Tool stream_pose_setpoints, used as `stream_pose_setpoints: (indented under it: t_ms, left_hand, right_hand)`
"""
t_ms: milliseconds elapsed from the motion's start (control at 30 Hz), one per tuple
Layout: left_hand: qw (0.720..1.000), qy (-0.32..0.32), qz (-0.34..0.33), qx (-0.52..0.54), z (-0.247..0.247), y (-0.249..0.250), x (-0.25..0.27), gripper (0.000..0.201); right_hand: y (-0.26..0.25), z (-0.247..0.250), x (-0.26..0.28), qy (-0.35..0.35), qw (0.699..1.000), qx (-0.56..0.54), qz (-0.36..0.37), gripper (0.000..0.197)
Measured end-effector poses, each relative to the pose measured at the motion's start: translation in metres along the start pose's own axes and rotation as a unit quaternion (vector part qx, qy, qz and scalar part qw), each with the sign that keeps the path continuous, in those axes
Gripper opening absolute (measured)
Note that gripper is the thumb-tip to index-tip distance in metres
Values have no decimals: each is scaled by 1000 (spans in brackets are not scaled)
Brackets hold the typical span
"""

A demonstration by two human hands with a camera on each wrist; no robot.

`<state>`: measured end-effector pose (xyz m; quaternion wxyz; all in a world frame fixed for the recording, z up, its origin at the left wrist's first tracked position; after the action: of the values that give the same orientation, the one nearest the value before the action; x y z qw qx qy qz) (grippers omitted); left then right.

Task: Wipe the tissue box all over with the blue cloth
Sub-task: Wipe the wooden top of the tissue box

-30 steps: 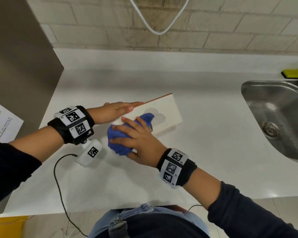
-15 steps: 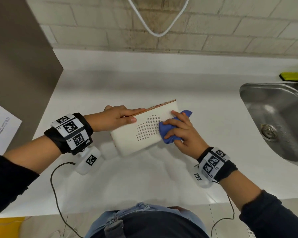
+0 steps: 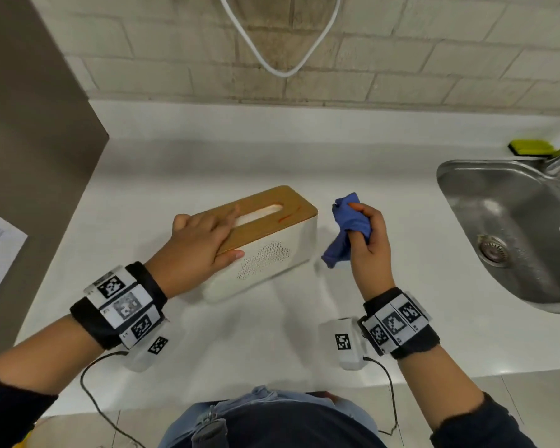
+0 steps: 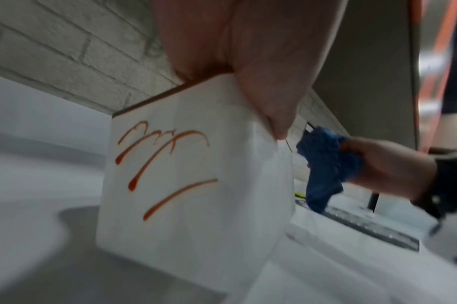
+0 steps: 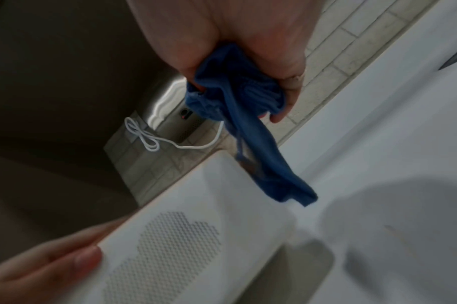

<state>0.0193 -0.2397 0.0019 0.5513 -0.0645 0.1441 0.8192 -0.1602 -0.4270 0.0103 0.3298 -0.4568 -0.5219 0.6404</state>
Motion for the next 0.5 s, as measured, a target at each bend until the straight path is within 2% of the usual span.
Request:
stream_pose_setpoints:
  t_ms: [67,200,300,433,500]
  left_hand:
    - [999,3,-17,-48,-9,3,9,76]
    - [994,51,-30,-94,-20,10,21,67]
    - [990,73,-28,-116,-23,13,25,61]
    - [986,85,-22,-139,-21,14,24,58]
    - [984,90,-24,-152,-22,14,25,58]
  right_hand:
    - [-4,-16,-1,-13,1000,25,9,26]
    - [16,-48,-3,-43,981,179,55,38]
    - [22,-67,2,-92,971,203,85,38]
    - [10,-76,8,-114,939,270,182,37]
    - [8,-76,10,-126,935,270,193,36]
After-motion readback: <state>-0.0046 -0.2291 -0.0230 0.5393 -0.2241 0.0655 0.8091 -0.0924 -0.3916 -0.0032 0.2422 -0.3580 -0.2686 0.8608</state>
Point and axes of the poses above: each hand's wrist, its own x-axis away from the middle knuckle, its own z-axis out of the back of the hand, y = z × x, the point moved 8 cm from there along -x, towards the middle knuckle, and after that the axes turned 13 degrees about y, right-handed, at the moved point
